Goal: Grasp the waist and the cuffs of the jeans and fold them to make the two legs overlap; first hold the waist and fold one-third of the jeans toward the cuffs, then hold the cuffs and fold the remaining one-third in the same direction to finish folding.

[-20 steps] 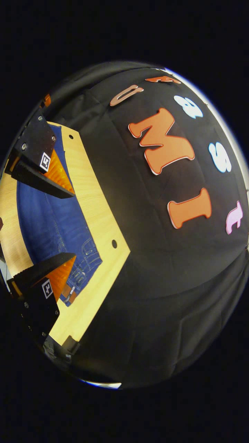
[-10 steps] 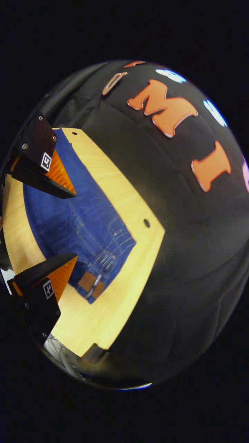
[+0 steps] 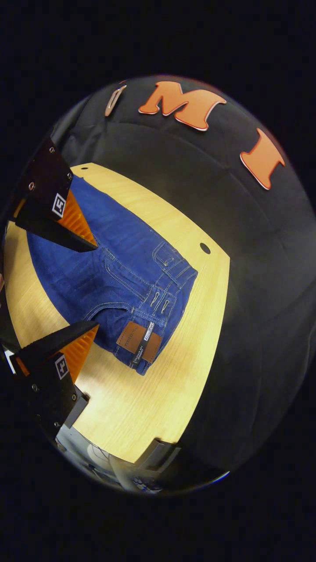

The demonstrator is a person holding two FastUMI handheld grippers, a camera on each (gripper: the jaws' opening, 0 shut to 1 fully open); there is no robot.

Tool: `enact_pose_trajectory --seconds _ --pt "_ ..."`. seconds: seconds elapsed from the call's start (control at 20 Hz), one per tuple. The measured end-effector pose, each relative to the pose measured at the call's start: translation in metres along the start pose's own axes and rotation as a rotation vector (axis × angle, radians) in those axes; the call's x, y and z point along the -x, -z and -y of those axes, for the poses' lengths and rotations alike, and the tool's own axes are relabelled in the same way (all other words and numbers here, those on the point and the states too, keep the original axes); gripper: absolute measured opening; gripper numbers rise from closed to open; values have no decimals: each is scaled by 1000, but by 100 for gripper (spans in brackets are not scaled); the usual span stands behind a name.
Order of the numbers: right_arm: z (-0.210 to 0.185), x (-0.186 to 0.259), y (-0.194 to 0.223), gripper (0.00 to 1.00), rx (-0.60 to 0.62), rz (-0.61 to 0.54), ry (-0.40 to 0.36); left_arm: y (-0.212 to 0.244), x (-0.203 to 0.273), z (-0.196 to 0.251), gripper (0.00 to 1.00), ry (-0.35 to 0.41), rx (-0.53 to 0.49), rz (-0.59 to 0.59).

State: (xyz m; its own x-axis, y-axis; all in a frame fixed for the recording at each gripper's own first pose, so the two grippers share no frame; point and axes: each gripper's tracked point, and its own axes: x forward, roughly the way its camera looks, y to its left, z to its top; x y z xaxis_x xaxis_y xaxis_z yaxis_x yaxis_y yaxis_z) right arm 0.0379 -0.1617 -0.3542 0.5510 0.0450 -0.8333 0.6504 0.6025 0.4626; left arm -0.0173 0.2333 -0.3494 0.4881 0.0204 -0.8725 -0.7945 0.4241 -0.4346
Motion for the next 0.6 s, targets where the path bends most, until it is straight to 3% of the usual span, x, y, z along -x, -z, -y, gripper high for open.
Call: enact_pose_trajectory --seconds 0.35,0.6 --pt "8 -9 3 97 -21 -19 22 -1 -1 -6 98 -7 123 -31" --pt "22 -12 3 98 -101 -11 27 -8 -3 -1 95 74 165 -11"
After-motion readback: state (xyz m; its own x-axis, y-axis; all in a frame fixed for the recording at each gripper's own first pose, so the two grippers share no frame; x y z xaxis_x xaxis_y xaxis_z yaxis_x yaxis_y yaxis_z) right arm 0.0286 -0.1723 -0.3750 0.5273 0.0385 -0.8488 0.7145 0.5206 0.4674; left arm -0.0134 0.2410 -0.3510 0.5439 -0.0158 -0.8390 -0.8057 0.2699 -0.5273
